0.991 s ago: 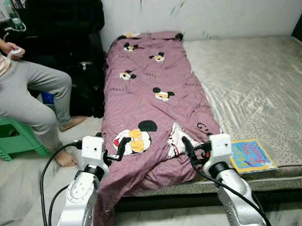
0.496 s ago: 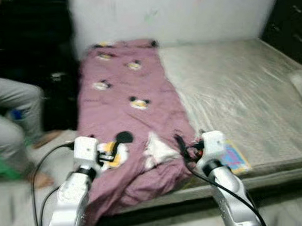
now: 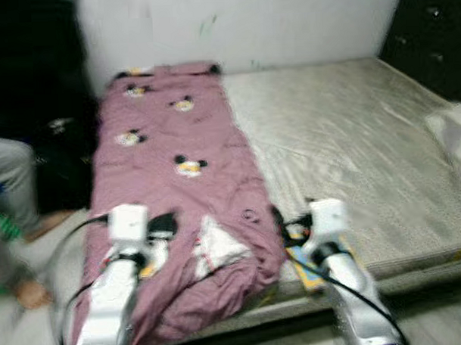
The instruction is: Clean up the room
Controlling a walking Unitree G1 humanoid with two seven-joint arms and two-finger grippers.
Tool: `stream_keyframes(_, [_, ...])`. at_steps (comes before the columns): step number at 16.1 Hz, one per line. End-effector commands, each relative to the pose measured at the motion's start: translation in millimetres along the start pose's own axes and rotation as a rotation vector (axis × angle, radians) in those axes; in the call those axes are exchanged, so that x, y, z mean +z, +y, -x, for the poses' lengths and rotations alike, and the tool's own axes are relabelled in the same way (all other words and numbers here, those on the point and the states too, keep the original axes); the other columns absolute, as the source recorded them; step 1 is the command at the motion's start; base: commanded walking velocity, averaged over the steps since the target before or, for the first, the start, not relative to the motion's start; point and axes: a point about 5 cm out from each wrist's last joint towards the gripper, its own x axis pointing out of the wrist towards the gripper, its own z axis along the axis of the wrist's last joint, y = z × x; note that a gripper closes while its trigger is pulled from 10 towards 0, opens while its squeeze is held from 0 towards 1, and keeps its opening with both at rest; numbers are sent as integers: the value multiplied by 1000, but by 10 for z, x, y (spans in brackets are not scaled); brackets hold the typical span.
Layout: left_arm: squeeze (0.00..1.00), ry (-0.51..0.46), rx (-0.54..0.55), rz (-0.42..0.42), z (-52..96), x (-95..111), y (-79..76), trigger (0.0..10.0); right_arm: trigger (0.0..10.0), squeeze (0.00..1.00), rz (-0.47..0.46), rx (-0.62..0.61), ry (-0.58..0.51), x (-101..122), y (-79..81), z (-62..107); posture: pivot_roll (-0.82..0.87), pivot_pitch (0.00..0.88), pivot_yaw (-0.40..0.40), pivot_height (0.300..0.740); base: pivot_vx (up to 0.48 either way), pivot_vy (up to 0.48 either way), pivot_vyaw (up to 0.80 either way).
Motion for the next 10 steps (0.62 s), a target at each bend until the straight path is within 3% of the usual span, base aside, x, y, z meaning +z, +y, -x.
stream_keyframes(1, [0,-45,47,-30,29,79,58,10000,10000,0,19,-47,-6,16,-127,47,-29,0,1,740,0,0,0])
stream_keyframes(4, [0,-92,46,-16,216,131,124,10000,10000,0,-31,-63,-42,146,-103,-9,3,0,-18,740,0,0,0])
stream_keyframes(7, [0,-96,68,-39,281,109,146,10000,10000,0,-27,-24,-62,188,19,-27,15,0,-27,740,0,0,0])
stream_keyframes(9, [0,-91,73,-30,286,106,118,10000,10000,0,15,-33,-54,155,-12,-38,16,0,-25,740,0,0,0])
stream_keyframes(10, [0,-88,67,-24,278,108,96,10000,10000,0,17,-35,-52,153,-22,-40,14,0,-23,740,0,0,800])
